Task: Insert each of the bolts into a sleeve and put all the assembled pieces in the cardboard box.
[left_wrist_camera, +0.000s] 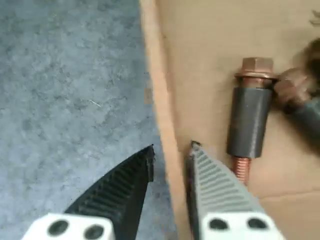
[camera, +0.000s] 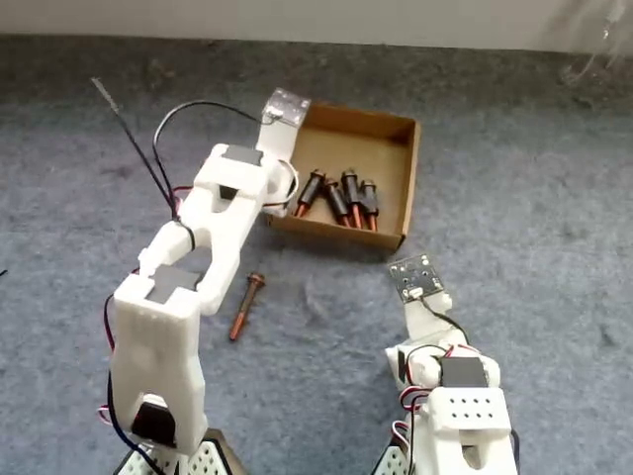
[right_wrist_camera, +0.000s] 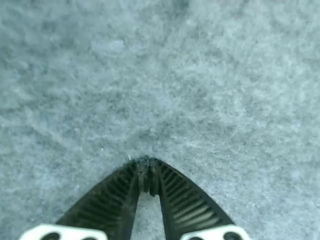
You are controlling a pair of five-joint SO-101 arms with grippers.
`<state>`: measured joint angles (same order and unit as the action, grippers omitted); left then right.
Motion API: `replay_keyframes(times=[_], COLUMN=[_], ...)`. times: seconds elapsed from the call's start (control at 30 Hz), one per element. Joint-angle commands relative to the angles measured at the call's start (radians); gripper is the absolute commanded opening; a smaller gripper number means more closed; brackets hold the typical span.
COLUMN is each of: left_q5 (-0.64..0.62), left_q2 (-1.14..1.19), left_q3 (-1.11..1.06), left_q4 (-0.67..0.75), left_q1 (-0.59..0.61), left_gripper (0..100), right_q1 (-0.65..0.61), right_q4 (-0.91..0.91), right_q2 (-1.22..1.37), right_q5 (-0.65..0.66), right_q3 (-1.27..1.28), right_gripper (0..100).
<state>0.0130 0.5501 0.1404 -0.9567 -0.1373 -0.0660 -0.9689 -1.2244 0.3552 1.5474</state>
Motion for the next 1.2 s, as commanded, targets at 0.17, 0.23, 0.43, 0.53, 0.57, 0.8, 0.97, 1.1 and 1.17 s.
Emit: replay_keyframes(times=[0.17, 0.23, 0.43, 0.53, 0.57, 0.8, 0.97, 1.1, 1.17], left_q5=[-0.089, -0.078, -0.029, 0.032, 0.051, 0.114, 0.166, 0.244, 0.287], left_q2=[-0.015, -0.024, -0.213, -0.364, -0.414, -0.622, -0.739, -0.825, -0.848], left_q3=[0.042, 0.042, 0.047, 0.058, 0.056, -0.015, -0.208, -0.438, -0.587], left_q4=[-0.285, -0.307, -0.354, -0.436, -0.463, -0.687, -0.697, -0.618, -0.499], left_q1=[-0.025, -0.024, 0.012, 0.033, 0.038, 0.035, 0.033, 0.018, 0.008], left_gripper=[0, 0, 13, 15, 14, 14, 14, 14, 14], right_q1=[0.010, 0.010, 0.010, 0.010, 0.010, 0.010, 0.010, 0.010, 0.010], right_q4=[0.016, 0.016, 0.016, 0.016, 0.016, 0.016, 0.016, 0.016, 0.016], right_q2=[-0.004, -0.004, -0.004, -0.004, -0.004, -0.004, -0.004, -0.004, -0.004], right_q5=[-0.009, -0.009, -0.009, -0.009, -0.009, -0.009, -0.009, -0.009, -0.009], right_q3=[-0.004, -0.004, -0.004, -0.004, -0.004, -0.002, -0.002, -0.002, -0.002], right_gripper=[0.7, 0.7, 0.7, 0.7, 0.7, 0.7, 0.7, 0.7, 0.7])
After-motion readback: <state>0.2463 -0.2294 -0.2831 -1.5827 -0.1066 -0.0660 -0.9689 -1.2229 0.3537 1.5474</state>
